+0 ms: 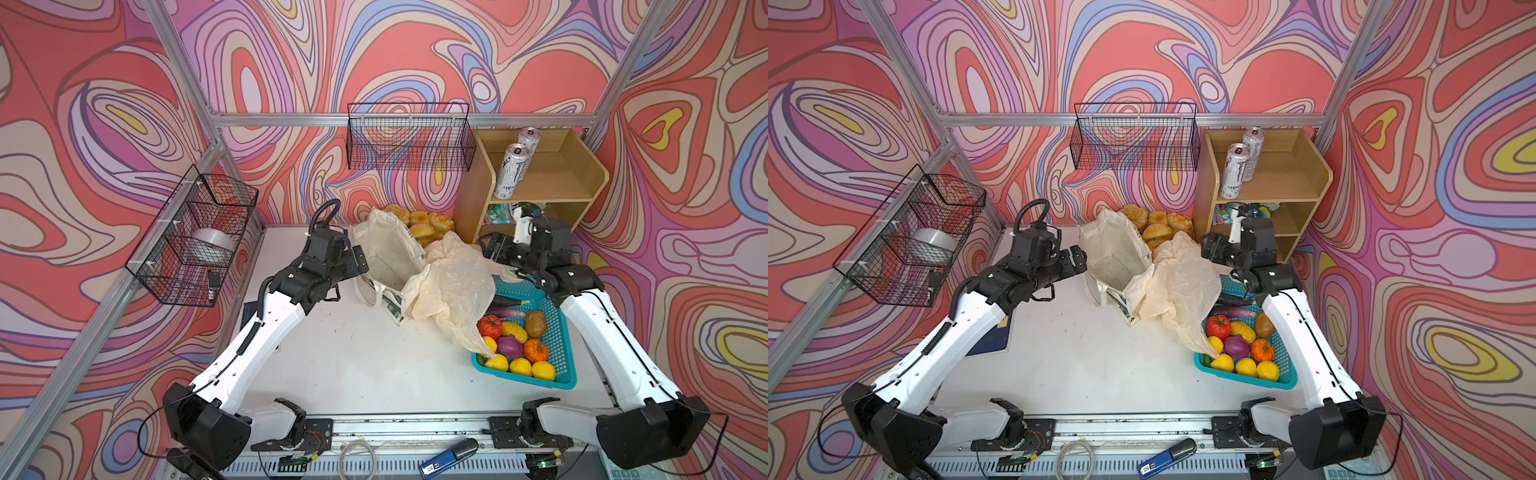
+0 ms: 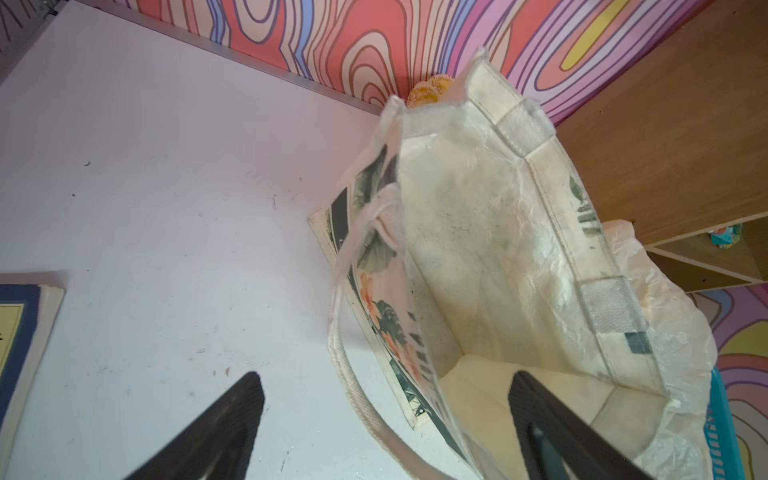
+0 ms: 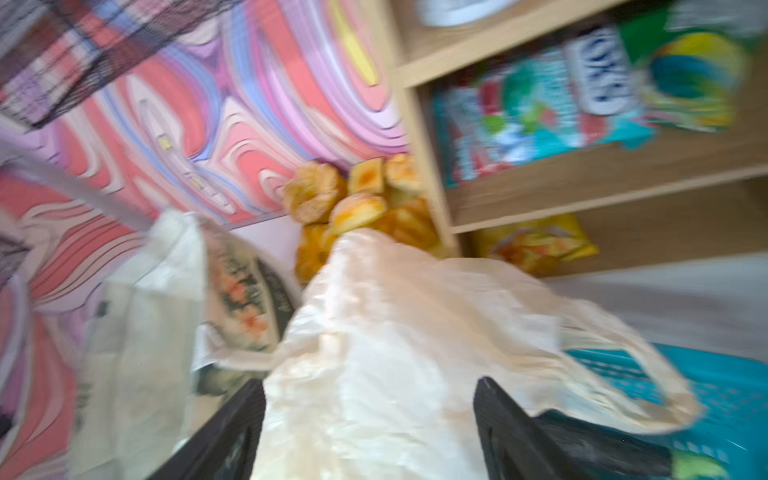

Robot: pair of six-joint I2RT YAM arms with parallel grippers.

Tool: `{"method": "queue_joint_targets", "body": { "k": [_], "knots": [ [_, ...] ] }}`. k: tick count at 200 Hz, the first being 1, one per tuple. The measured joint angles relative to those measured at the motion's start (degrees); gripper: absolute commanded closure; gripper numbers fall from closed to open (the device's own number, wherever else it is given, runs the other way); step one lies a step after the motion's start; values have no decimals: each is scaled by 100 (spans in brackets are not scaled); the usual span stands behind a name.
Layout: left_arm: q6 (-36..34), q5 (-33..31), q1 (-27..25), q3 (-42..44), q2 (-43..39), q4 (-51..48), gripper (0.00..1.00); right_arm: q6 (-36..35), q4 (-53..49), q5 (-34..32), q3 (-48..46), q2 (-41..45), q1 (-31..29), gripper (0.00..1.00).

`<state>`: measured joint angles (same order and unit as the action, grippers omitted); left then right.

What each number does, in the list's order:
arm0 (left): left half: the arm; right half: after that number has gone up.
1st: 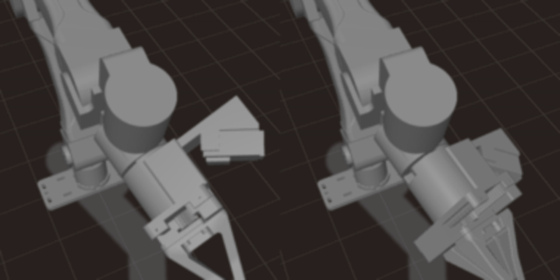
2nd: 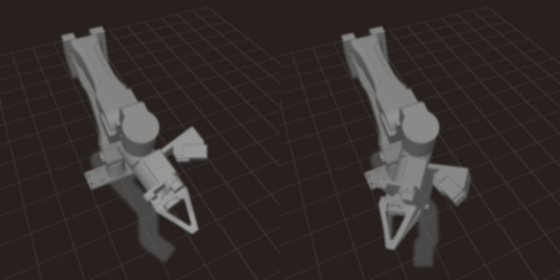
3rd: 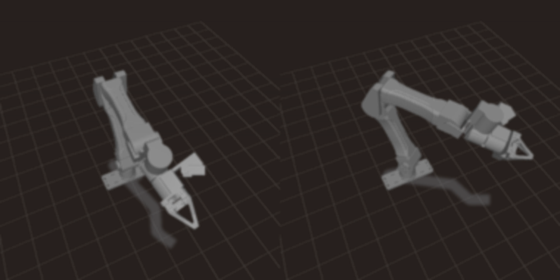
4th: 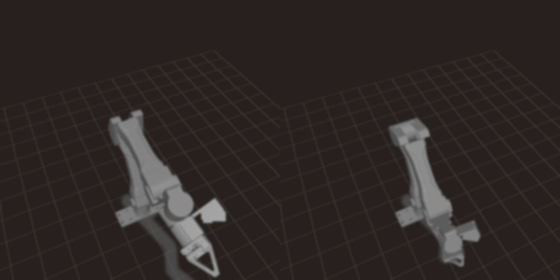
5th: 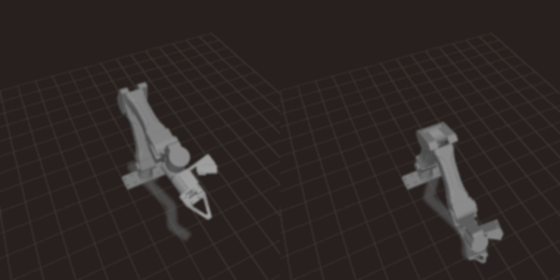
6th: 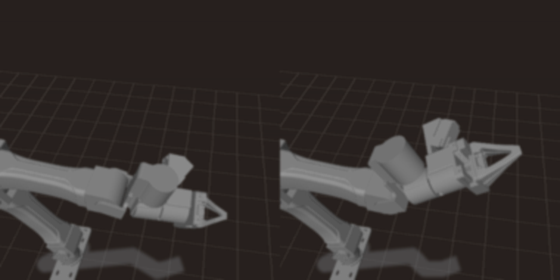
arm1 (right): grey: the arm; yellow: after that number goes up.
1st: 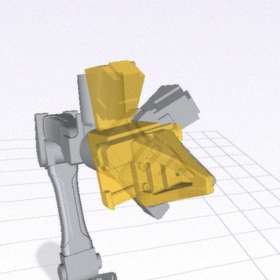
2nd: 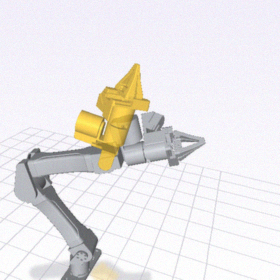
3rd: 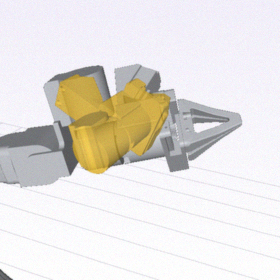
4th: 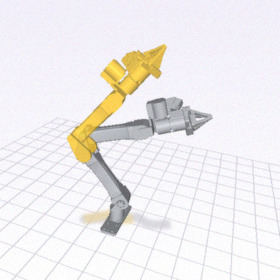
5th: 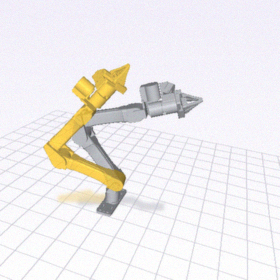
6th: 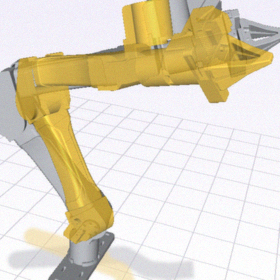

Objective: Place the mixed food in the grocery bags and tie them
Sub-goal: 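Reach both grippers to the white floral tote bag's handles and grasp them, then pull the tote bag handles apart with both grippers to open it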

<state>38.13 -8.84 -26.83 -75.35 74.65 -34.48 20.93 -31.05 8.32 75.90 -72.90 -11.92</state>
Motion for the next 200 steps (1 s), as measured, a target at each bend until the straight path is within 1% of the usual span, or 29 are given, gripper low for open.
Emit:
{"method": "queue_joint_targets", "body": {
  "k": [17, 37, 82, 88, 97, 104, 106, 109, 115, 123, 128, 129, 133, 139, 142, 158, 174, 200],
  "knots": [
    [168, -103, -151, 0, 227, -68, 4, -72, -205, 59, 549, -411, -680, 18],
    [326, -212, -175, 0, 520, -153, 4, -153, -442, 46, 1163, -1069, -1172, 16],
    [415, -369, -175, -7, 793, -151, 11, -367, -1058, 7, 2804, -2922, -1574, 15],
    [413, -380, -175, -20, 820, -146, 13, -389, -1130, -13, 3005, -3134, -1600, 15],
    [413, -385, -175, -59, 881, -129, 20, -417, -1248, -22, 3322, -3495, -1633, 17],
    [407, -382, -175, -85, 940, -85, 27, -439, -1329, -39, 3521, -3733, -1641, 21],
    [396, -382, -175, -94, 957, -68, 30, -437, -1340, -42, 3565, -3783, -1644, 23],
    [396, -382, -175, -96, 979, -44, 37, -444, -1381, -39, 3648, -3880, -1652, 27],
    [363, -378, -175, -103, 1036, 4, 52, -452, -1458, -35, 3805, -4059, -1663, 37],
    [332, -356, -173, -107, 1108, 50, 77, -507, -1565, -7, 4011, -4273, -1668, 55],
    [310, -339, -173, -109, 1145, 76, 89, -459, -1635, 17, 4140, -4389, -1668, 69],
    [293, -332, -173, -114, 1158, 79, 91, -505, -1657, 44, 4186, -4430, -1668, 71],
    [260, -310, -164, -120, 1191, 85, 100, -498, -1709, 63, 4295, -4520, -1668, 84],
    [214, -282, -155, -144, 1228, 81, 100, -503, -1770, 129, 4435, -4627, -1672, 96],
    [197, -267, -144, -162, 1248, 74, 100, -501, -1805, 166, 4513, -4680, -1674, 100],
    [66, -168, -24, -234, 1252, 37, 100, -481, -1998, 337, 4883, -4846, -1707, 100],
    [-50, -68, 254, -256, 1137, -7, 100, -437, -2107, 439, 5082, -4848, -1838, 100],
    [-240, 140, 761, -256, 573, -138, 100, -234, -1893, 514, 4962, -4636, -2299, 100]
  ]
}}
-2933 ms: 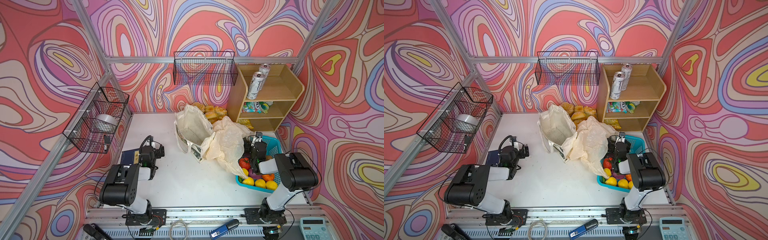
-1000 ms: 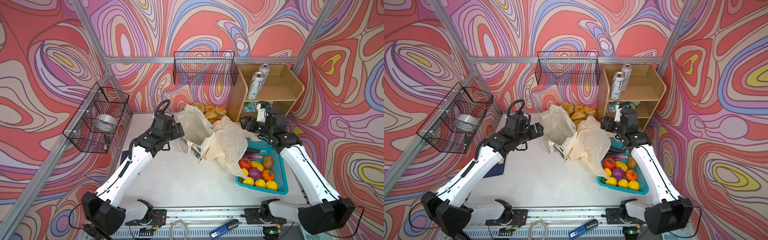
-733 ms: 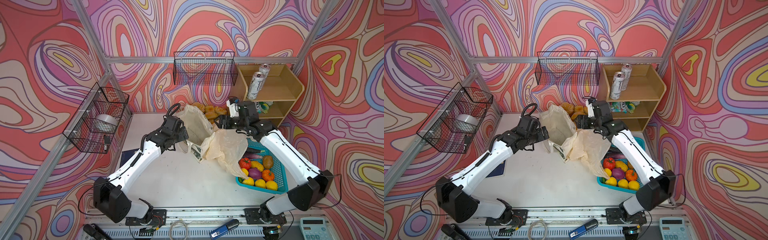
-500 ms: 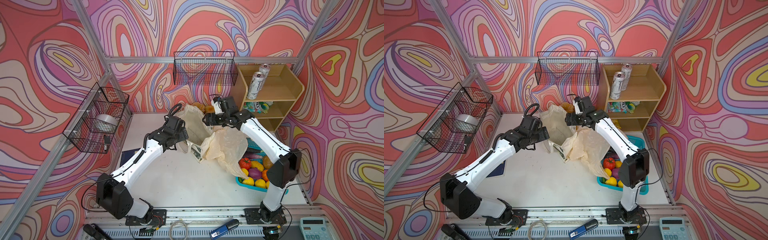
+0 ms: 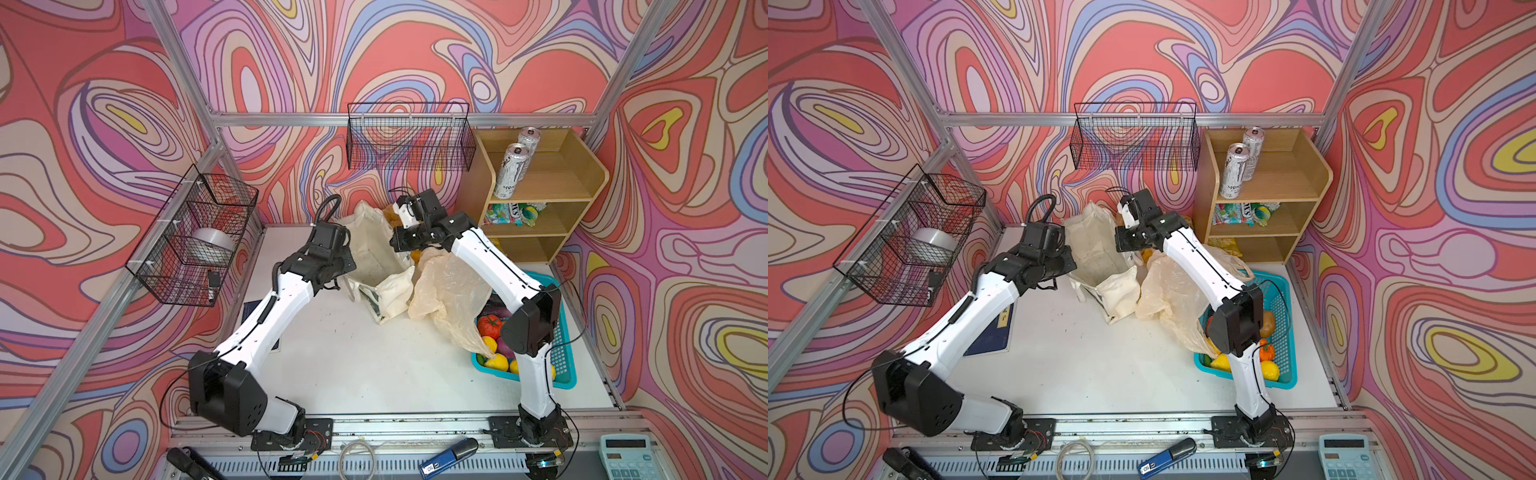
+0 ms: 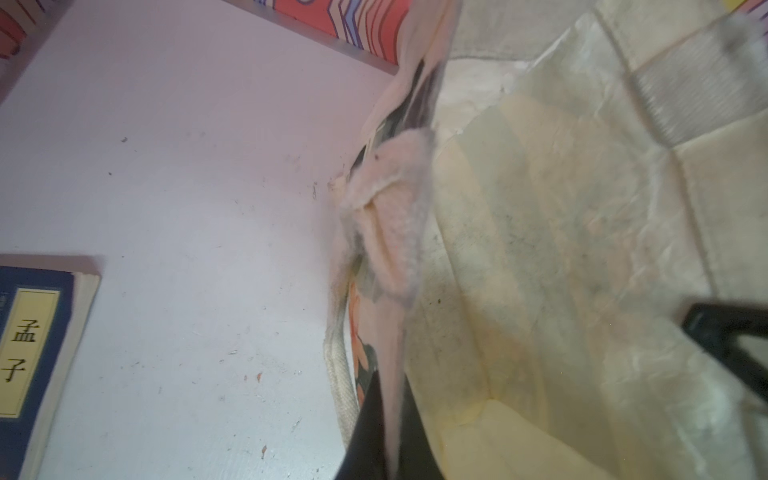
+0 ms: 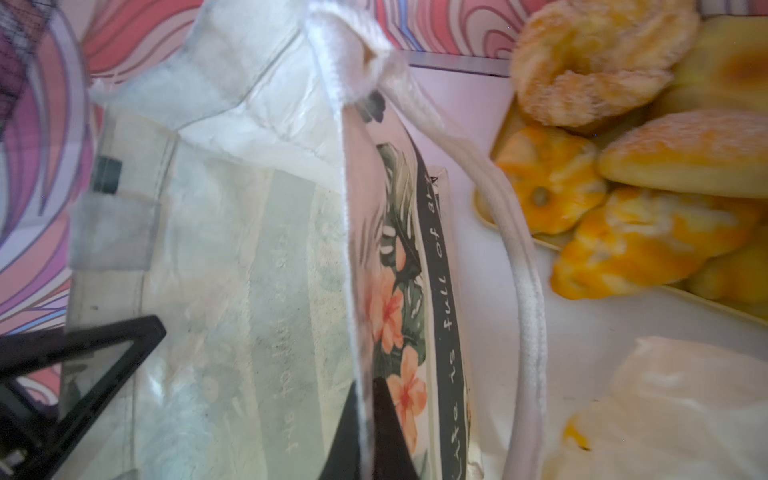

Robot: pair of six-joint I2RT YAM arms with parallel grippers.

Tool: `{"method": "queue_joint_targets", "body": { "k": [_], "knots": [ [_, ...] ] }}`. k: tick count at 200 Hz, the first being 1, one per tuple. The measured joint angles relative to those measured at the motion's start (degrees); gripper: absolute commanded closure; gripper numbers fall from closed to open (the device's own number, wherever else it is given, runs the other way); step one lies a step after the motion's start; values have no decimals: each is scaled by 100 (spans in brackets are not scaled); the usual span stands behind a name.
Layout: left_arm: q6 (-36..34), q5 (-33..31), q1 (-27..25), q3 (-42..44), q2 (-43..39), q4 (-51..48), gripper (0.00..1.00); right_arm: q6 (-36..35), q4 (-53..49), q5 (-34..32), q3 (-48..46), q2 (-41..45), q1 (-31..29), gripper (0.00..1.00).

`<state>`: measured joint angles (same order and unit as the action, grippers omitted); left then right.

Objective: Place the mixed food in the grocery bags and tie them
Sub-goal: 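Pull the tote bag handles apart with both grippers to open it, then grasp a shelf silver can with the right gripper while the left holds the bag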

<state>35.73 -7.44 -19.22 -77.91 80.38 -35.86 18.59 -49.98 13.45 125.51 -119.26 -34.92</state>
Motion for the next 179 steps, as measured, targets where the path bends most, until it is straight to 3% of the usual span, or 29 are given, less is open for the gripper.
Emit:
{"method": "queue_joint_targets", "body": {
  "k": [40, 70, 99, 128, 133, 143, 151, 164, 179],
  "knots": [
    [-328, 439, 282, -144, -640, -280, 100, 872, 1010, -175, -2017, 1368, -702, 100],
    [-472, 1001, 273, 2, -645, -343, 100, 1543, 1495, -870, -3495, 2603, -758, 100],
    [-579, 1512, 269, 293, -647, -302, 100, 1923, 1725, -1419, -4291, 3477, -750, 100],
    [-664, 1899, 267, 544, -612, -205, 100, 2120, 1779, -1587, -4583, 3683, -754, 100],
    [-682, 1954, 267, 555, -590, -197, 100, 2155, 1792, -1596, -4634, 3679, -754, 91],
    [-710, 2022, 267, 570, -522, -173, 100, 2205, 1779, -1604, -4717, 3668, -754, 63],
    [-745, 2079, 267, 575, -457, -166, 100, 2201, 1749, -1615, -4741, 3652, -754, 50],
    [-824, 2142, 234, 599, -339, -160, 100, 2162, 1670, -1650, -4686, 3650, -754, 36],
    [-911, 2149, 181, 625, -247, -136, 100, 2015, 1467, -1740, -4393, 3620, -748, 29]
  ]
}}
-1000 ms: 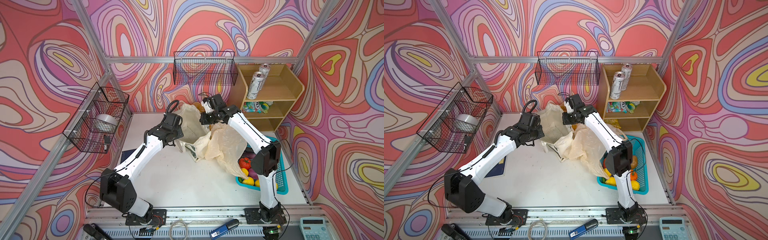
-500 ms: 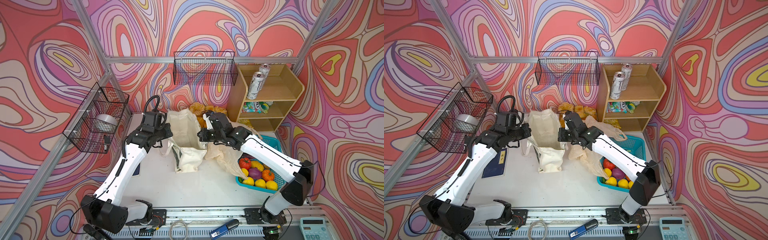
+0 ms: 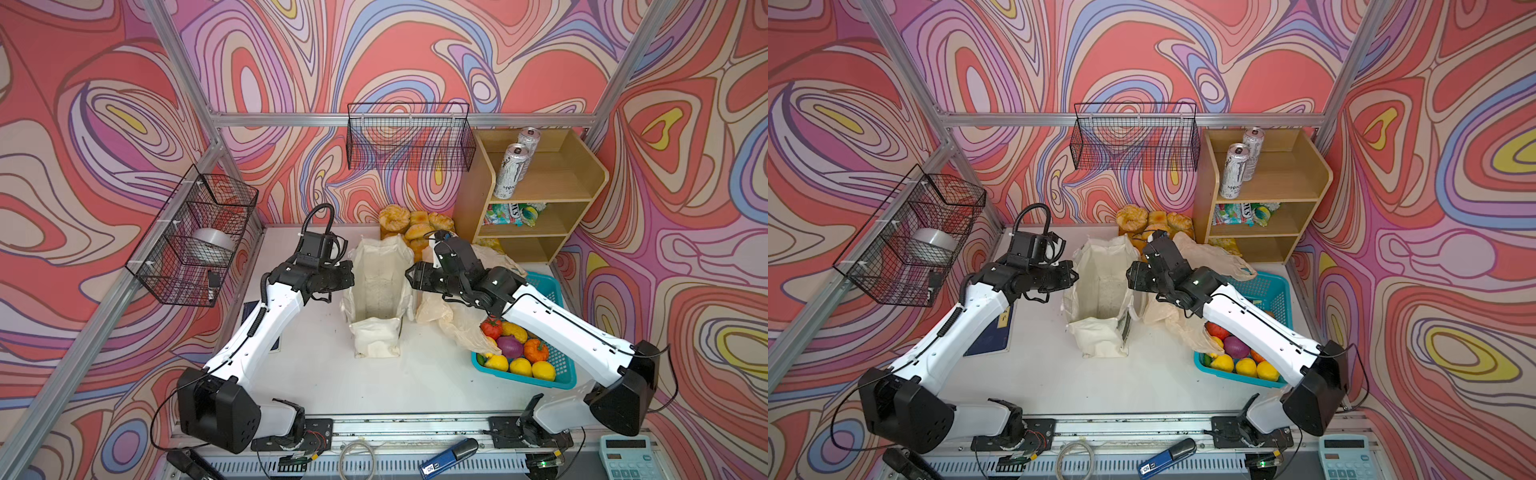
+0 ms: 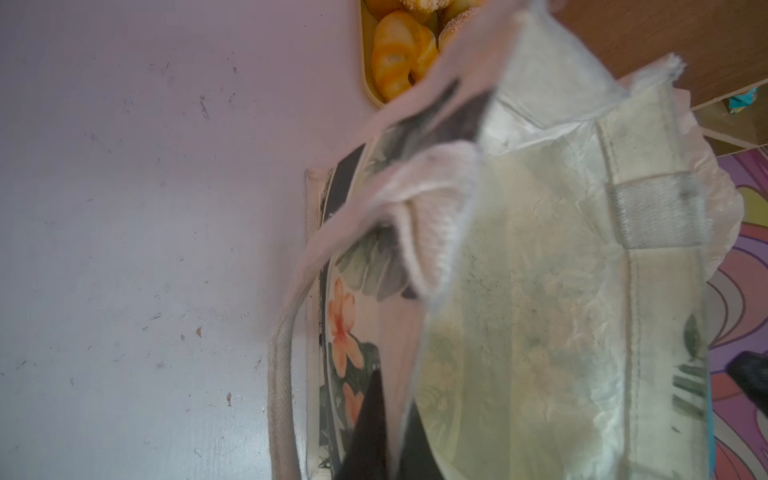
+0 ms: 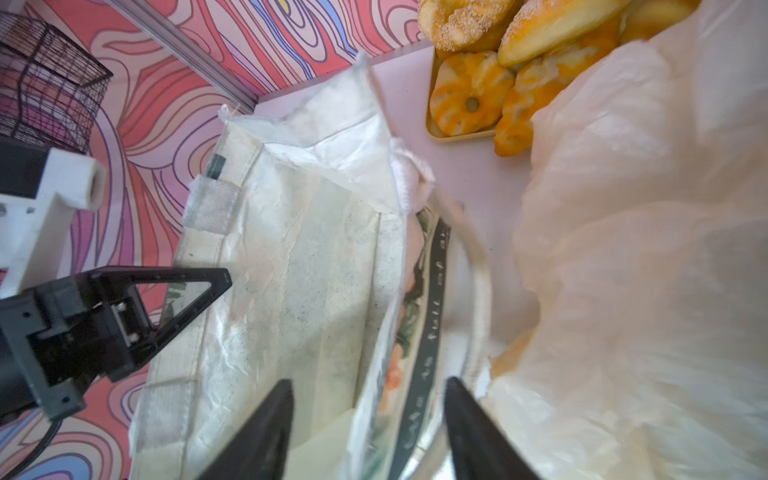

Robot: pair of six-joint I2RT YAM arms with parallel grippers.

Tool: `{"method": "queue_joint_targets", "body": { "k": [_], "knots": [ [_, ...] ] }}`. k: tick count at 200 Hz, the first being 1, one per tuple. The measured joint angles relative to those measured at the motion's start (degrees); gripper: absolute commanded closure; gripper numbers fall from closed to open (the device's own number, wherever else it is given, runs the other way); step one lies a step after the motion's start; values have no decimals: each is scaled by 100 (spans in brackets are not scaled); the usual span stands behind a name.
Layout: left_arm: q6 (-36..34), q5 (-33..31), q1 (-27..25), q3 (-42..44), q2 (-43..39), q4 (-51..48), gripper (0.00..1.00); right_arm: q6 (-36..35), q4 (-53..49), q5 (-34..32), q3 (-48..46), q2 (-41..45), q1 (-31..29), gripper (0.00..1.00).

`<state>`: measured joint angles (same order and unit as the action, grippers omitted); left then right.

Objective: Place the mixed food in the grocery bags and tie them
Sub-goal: 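Grasp a shelf silver can with the right gripper while the left holds the bag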

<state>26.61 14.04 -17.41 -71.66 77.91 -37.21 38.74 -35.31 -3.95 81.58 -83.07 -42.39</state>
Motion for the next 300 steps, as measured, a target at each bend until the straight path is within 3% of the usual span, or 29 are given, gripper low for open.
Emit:
{"method": "queue_joint_targets", "body": {
  "k": [35, 61, 100, 145, 205, 300],
  "knots": [
    [-105, -11, -232, 0, 9, 120, 100, -577, -459, -129, 1626, -179, 444, 23],
    [-109, -37, -343, 0, 9, 149, 100, -975, -590, -94, 2850, -334, 1687, 19],
    [-70, -90, -446, 0, 7, 186, 100, -1451, -796, -28, 4286, -942, 3200, 2],
    [13, -59, -474, 0, -50, 186, 100, -1722, -894, 629, 5211, -1919, 4367, 2],
    [63, -7, -474, 0, -59, 186, 100, -1943, -922, 1263, 5300, -2581, 4428, 3],
    [162, 184, -479, -46, 46, 269, 100, -2323, -352, 1235, 5386, -2835, 4428, 9]
  ]
}}
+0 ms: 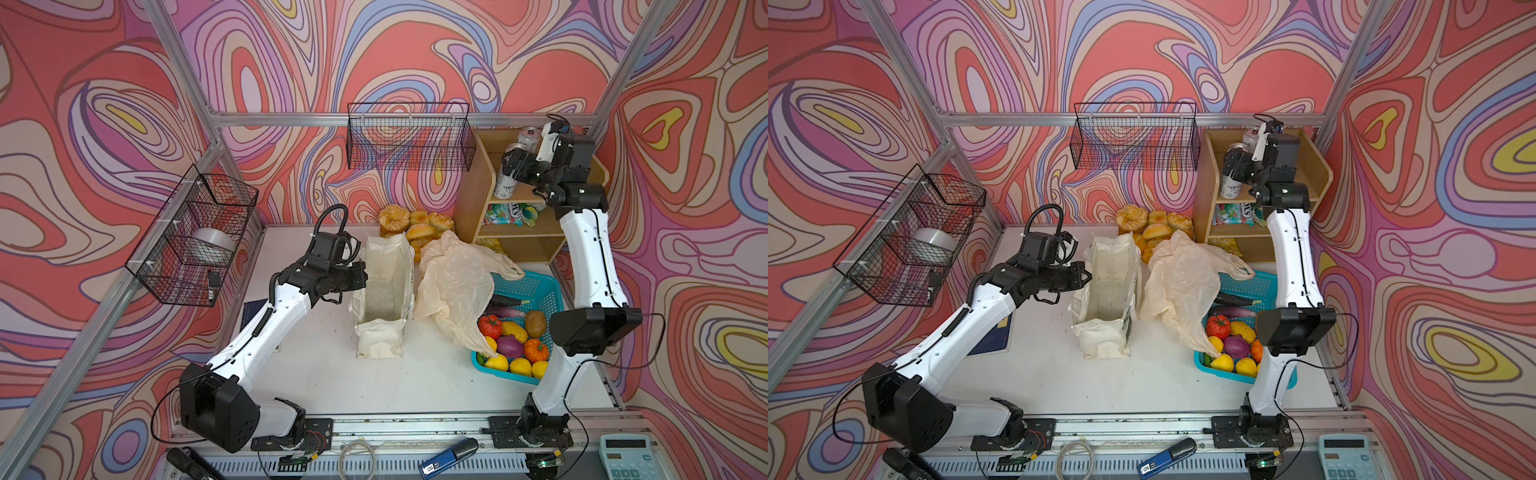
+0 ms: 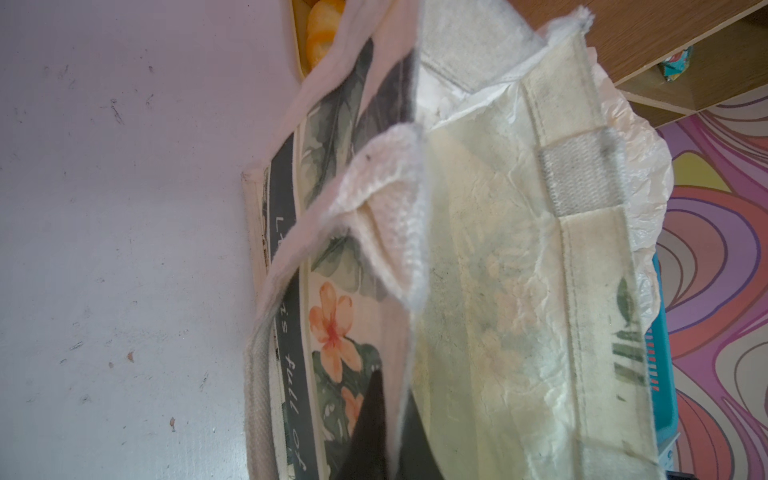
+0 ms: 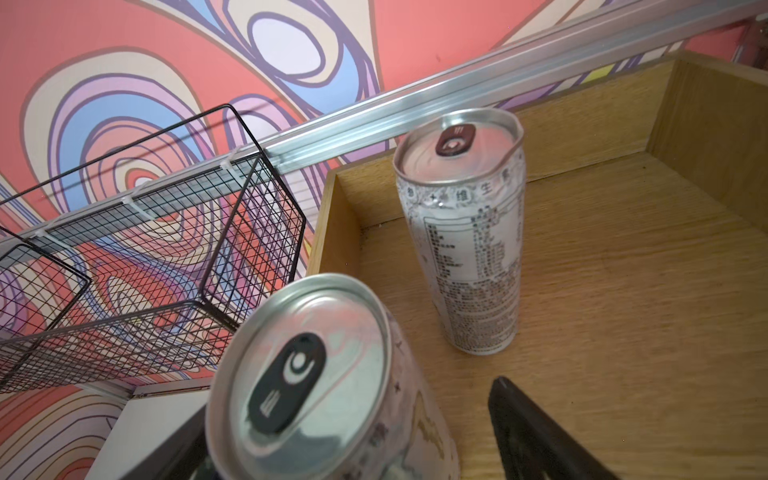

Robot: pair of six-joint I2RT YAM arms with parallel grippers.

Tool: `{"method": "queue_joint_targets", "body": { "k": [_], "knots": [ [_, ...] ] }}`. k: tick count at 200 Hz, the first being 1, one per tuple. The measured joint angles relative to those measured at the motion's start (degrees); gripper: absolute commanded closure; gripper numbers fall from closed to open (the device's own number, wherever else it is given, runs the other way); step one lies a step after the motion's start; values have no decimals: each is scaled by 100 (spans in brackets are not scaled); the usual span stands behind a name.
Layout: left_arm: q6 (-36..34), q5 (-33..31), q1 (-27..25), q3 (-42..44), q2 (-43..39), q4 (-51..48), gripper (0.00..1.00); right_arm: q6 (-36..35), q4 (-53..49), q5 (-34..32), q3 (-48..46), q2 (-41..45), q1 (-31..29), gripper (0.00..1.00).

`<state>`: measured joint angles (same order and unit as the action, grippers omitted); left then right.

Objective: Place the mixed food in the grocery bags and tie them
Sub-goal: 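Grasp a shelf silver can with the right gripper while the left holds the bag, then carry the silver can with the right gripper and lower it into the tote bag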

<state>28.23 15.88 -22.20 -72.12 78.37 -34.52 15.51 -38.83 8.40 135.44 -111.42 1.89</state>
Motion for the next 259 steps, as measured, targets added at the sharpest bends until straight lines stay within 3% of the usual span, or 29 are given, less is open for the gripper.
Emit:
{"method": "queue_joint_targets", "body": {
  "k": [31, 50, 69, 86, 111, 151, 196, 229, 259],
  "knots": [
    [24, 20, -17, -7, 22, 11, 100, -35, 76, 26, 57, -245, -37, 16],
    [39, 22, -33, -7, 22, 11, 100, -55, 74, 52, 111, -341, -70, 31],
    [50, 20, -35, -7, 24, 11, 100, -146, 101, -33, 160, -369, -83, 53],
    [52, 20, -35, -7, 28, 11, 100, -133, 107, -44, 155, -369, -33, 68],
    [57, 20, -35, -11, 39, 13, 100, -131, 216, -79, -31, -267, -52, 81],
    [87, 22, -35, -11, 48, 13, 100, -44, 291, -168, -776, 367, -66, 90],
    [98, 22, -37, -11, 48, 20, 100, 44, 238, -157, -1156, 1346, -341, 94],
    [114, 20, -37, -11, 48, 33, 100, -46, 455, -155, -1464, 2020, -1727, 96],
    [118, 17, -44, -11, 48, 39, 100, -105, 811, -98, -2124, 2074, -3091, 97]
  ]
}}
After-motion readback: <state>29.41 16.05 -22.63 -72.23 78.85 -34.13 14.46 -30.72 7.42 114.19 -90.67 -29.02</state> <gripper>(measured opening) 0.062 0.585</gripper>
